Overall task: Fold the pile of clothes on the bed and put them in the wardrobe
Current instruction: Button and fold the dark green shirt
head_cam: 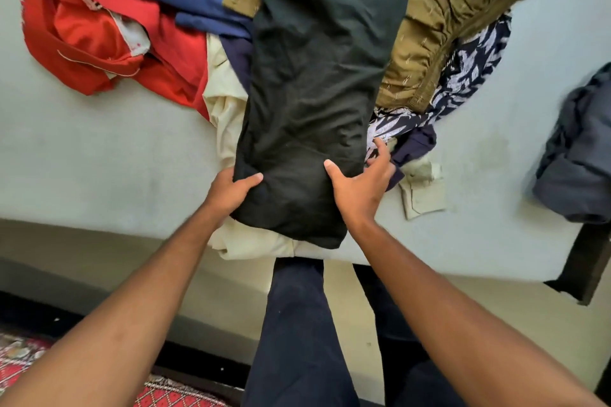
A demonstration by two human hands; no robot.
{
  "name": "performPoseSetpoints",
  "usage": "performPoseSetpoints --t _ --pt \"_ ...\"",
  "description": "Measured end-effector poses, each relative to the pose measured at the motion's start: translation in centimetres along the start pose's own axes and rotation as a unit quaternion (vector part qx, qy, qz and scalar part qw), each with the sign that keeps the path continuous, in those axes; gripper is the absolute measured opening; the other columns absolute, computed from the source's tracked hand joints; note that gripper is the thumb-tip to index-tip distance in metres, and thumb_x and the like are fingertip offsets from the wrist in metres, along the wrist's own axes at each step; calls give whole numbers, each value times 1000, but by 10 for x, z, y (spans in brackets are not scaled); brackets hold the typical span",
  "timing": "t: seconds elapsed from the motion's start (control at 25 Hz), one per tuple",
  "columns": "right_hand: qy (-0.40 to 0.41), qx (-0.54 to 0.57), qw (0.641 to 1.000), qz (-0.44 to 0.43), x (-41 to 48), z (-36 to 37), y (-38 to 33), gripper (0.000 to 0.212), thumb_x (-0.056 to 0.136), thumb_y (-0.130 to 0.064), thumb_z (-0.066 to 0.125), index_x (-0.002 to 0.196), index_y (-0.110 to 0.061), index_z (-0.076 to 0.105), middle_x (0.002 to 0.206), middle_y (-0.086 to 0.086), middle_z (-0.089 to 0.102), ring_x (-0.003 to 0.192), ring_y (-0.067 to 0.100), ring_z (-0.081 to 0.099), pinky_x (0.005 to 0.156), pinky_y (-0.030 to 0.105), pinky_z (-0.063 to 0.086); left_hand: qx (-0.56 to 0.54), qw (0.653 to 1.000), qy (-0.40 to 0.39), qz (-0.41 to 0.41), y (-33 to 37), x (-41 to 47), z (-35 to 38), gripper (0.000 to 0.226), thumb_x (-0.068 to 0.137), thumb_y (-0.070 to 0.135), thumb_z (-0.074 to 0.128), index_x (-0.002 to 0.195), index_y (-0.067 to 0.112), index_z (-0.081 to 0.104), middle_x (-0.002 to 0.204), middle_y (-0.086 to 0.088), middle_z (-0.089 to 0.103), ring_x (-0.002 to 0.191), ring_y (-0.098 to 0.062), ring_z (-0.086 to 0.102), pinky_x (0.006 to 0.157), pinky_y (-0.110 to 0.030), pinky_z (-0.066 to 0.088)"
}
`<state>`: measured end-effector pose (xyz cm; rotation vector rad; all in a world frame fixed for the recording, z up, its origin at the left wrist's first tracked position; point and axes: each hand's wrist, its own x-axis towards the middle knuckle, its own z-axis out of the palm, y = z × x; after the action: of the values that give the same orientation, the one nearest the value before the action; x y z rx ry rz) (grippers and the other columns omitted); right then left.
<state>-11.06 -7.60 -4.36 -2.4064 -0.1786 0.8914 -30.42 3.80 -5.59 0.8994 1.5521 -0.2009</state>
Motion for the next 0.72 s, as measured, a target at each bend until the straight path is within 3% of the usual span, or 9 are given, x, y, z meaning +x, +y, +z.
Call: performPoseSetpoints --t 0.12,0.24,0.28,0.4,0.48,0.56,0.64,0.72 --pt "-70 90 993 22 -22 -4 25 77 83 -26 83 144 -32 37 117 -9 67 106 8 66 104 40 51 -16 1000 3 3 0 -9 -5 28 95 24 67 122 17 65 103 8 68 95 -10 63 78 -23 49" --pt "-105 78 991 -14 -31 -5 42 71 91 -17 72 146 -35 32 109 -10 66 98 4 65 97 35 52 16 999 26 44 -4 -13 -4 34 99 24 63 132 16 60 116 4 66 99 -13 62 86 -27 49" --pt "-116 78 990 -20 -30 -6 43 74 92 -19 72 150 -36 29 113 -9 63 102 4 63 98 33 51 28 997 39 64 -6 -15 -2 35 99 23 62 133 17 59 118 5 64 104 -15 61 89 -29 49" --pt "-159 83 983 -51 -17 -7 44 87 91 -25 70 158 -41 16 153 -14 44 138 7 48 118 40 39 33 991 75 105 -10 -19 3 35 98 19 62 133 20 59 121 5 65 111 -17 61 98 -33 50" --pt "-185 69 978 -72 -8 -16 42 87 94 -17 65 157 -49 15 151 -27 38 139 6 46 120 38 36 29 989 82 122 -11 -25 6 34 99 16 60 132 21 59 120 5 65 111 -17 61 99 -33 50" --pt "-199 43 973 -106 -10 -29 37 80 97 -12 59 156 -51 22 148 -31 43 133 3 49 116 28 37 16 988 84 130 -9 -36 9 33 99 13 59 131 21 60 115 8 66 107 -13 62 94 -29 51" --pt "-193 -11 969 -157 -20 -43 35 67 101 -12 53 155 -48 34 145 -20 55 125 3 52 107 19 37 -10 988 85 132 -10 -53 11 32 99 11 59 130 21 61 107 14 66 101 -7 63 85 -21 51" --pt "-190 -14 967 -168 -34 -55 37 57 103 -12 49 150 -44 45 141 -19 57 122 -2 52 103 11 35 -17 987 77 143 -12 -77 13 33 99 10 60 130 20 61 107 14 66 100 -7 63 81 -19 49"
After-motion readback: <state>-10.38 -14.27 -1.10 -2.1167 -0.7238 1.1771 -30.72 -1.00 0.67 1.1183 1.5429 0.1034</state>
